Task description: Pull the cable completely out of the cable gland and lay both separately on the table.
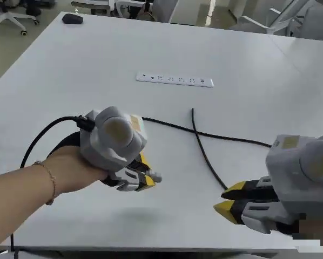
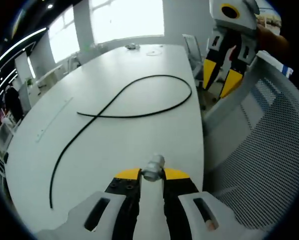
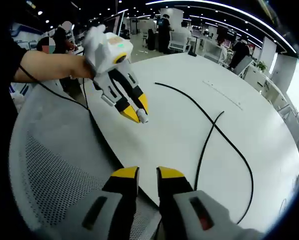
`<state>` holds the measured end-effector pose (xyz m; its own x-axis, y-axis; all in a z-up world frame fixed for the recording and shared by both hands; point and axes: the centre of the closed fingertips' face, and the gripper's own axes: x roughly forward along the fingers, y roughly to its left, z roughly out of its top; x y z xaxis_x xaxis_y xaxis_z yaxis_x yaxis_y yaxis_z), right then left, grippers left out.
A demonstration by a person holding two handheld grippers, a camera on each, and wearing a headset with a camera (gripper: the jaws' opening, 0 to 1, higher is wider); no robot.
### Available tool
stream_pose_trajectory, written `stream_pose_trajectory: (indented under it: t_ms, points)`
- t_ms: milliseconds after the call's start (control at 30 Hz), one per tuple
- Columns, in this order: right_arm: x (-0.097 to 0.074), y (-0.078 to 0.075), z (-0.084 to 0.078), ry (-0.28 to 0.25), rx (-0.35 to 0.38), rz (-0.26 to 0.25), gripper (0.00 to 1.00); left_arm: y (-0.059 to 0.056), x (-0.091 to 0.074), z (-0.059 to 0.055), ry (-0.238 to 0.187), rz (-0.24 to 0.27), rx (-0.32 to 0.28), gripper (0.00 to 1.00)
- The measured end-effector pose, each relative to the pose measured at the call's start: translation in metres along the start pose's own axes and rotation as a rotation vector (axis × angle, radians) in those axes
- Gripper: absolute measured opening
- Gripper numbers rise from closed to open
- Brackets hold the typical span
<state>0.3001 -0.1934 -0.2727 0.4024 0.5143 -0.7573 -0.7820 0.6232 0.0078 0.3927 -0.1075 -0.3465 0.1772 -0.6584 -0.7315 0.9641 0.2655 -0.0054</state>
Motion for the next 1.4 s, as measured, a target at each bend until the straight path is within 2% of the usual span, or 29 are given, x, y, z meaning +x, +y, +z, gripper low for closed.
stream_pose_trajectory:
  t_ms: [33, 67, 133, 200, 267, 367, 433, 533, 600, 733, 833, 933, 1067, 1167, 1333, 1400]
  points:
    - [-0.002, -0.003, 0.003, -0.031, -0.003, -0.02, 0.13, 0.003, 0.007, -0.002, 0.011, -0.004, -0.004, 0.17]
    - [-0.003, -0.004, 0.003, -0.036, 0.003, -0.033, 0.14, 0.004, 0.012, -0.004, 0.012, -0.009, -0.001, 0.17]
    - [-0.006, -0.007, -0.002, -0.017, 0.024, -0.05, 0.14, 0.005, 0.024, -0.011, 0.028, -0.029, 0.008, 0.17]
    - [-0.01, -0.01, -0.003, -0.026, 0.027, -0.075, 0.14, 0.005, 0.033, -0.018, 0.047, -0.044, 0.012, 0.17]
    - [-0.012, -0.009, -0.004, -0.031, 0.035, -0.077, 0.14, 0.006, 0.039, -0.023, 0.065, -0.043, 0.052, 0.18]
    - [-0.013, -0.01, -0.009, -0.019, 0.047, -0.086, 0.14, 0.006, 0.041, -0.027, 0.065, -0.045, 0.042, 0.18]
    - [-0.012, -0.01, -0.011, -0.017, 0.049, -0.083, 0.15, 0.005, 0.042, -0.031, 0.07, -0.055, 0.006, 0.2]
    - [-0.009, -0.011, -0.012, -0.001, 0.048, -0.073, 0.15, 0.006, 0.036, -0.03, 0.067, -0.038, 0.004, 0.28]
    - [-0.007, -0.012, -0.013, 0.01, 0.042, -0.067, 0.15, 0.009, 0.022, -0.019, 0.047, -0.004, 0.023, 0.29]
    - [0.004, -0.013, -0.015, 0.03, 0.035, -0.03, 0.16, 0.008, -0.019, 0.003, 0.0, 0.035, -0.037, 0.33]
    - [0.013, -0.014, -0.015, 0.049, 0.011, -0.004, 0.17, 0.007, -0.052, 0.008, -0.008, 0.069, -0.057, 0.38]
    - [0.019, -0.018, -0.011, 0.06, -0.004, 0.012, 0.19, 0.006, -0.09, 0.008, -0.029, 0.123, -0.124, 0.38]
    - [0.021, -0.021, -0.006, 0.066, -0.013, 0.037, 0.2, 0.001, -0.13, -0.003, -0.032, 0.188, -0.193, 0.39]
    - [0.02, -0.021, -0.006, 0.073, -0.003, 0.063, 0.22, -0.002, -0.153, -0.019, -0.031, 0.235, -0.26, 0.4]
    - [0.017, -0.018, -0.021, 0.115, 0.033, 0.098, 0.24, -0.007, -0.178, -0.051, -0.047, 0.317, -0.379, 0.41]
    - [0.016, -0.015, -0.027, 0.122, 0.059, 0.114, 0.26, -0.009, -0.185, -0.06, -0.073, 0.344, -0.439, 0.42]
